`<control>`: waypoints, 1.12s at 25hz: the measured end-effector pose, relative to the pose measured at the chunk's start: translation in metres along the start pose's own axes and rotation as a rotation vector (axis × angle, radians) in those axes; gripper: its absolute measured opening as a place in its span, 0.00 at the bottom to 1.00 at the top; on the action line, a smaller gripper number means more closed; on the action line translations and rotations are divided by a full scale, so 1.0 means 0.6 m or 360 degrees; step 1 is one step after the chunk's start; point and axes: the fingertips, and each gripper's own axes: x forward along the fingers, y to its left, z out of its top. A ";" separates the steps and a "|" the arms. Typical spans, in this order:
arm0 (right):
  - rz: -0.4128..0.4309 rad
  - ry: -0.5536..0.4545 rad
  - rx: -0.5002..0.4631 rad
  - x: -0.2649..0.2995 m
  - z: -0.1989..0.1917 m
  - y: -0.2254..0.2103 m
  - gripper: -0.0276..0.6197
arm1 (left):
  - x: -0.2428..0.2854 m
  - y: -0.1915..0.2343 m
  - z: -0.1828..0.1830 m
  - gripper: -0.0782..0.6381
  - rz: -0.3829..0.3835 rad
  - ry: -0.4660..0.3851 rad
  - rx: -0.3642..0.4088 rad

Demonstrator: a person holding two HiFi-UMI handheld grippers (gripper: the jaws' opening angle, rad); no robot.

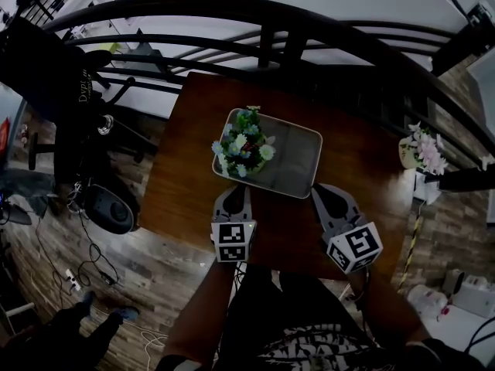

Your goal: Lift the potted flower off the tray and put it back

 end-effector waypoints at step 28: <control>0.0018 0.0012 -0.0005 0.017 -0.005 -0.004 0.04 | 0.075 0.027 -0.025 0.53 0.0033 0.0032 0.0091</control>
